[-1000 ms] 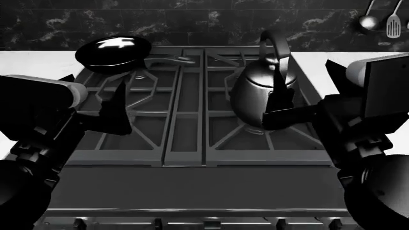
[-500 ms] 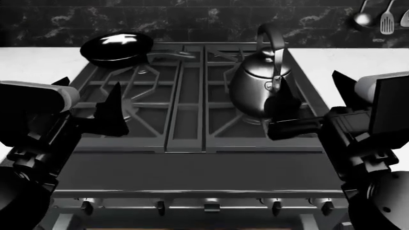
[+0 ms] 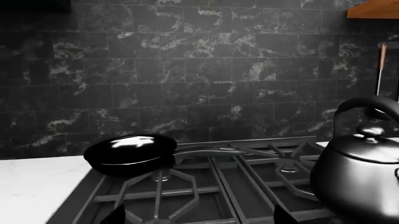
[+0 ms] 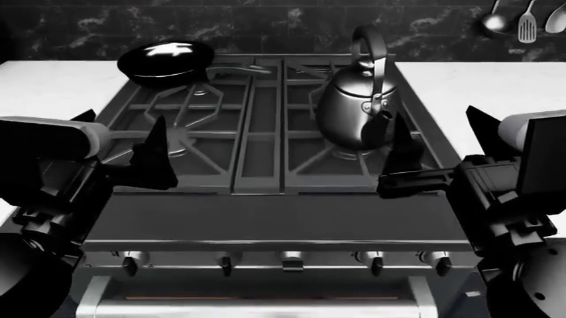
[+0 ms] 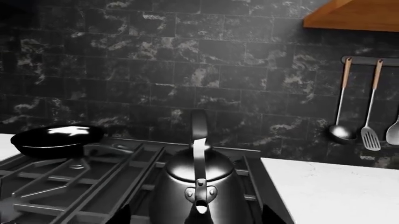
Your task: Pick the kettle from the counter and place it on a stove burner. Then turn the burner on.
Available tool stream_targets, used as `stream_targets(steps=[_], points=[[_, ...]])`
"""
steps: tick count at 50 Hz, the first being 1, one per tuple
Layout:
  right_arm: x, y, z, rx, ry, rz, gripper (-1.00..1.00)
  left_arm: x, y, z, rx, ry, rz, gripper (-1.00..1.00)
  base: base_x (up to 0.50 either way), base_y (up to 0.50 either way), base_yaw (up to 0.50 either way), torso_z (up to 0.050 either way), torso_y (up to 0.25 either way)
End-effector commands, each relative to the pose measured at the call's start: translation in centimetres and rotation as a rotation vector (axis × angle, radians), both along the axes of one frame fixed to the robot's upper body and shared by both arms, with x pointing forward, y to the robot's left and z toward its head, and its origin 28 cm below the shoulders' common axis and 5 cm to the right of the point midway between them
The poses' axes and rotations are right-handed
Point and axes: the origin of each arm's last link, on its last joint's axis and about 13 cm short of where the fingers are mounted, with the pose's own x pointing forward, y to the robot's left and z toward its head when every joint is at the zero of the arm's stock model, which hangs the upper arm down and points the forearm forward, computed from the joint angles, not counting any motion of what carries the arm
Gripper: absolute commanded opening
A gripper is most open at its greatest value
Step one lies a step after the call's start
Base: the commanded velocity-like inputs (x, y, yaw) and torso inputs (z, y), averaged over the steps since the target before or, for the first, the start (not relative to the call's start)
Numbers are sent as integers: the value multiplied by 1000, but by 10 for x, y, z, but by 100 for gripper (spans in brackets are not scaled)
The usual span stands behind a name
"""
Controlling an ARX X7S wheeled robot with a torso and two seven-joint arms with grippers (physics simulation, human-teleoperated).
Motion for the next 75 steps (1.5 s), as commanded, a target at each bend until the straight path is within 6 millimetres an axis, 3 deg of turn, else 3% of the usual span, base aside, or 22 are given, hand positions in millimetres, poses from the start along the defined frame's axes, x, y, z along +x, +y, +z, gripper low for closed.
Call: stream_targets(steps=[1, 47, 75], points=[[1, -1, -4, 7, 6, -2, 100, 2, -1, -2, -1, 5, 2, 100, -117, 0, 0, 0, 0], [-5, -6, -8, 32, -26, -17, 100, 6, 0, -5, -48, -22, 21, 100, -109, 0, 0, 0, 0], [-51, -5, -21, 61, -77, -27, 100, -41, -3, -20, -72, -108, 6, 100, 0, 0, 0, 0, 0]])
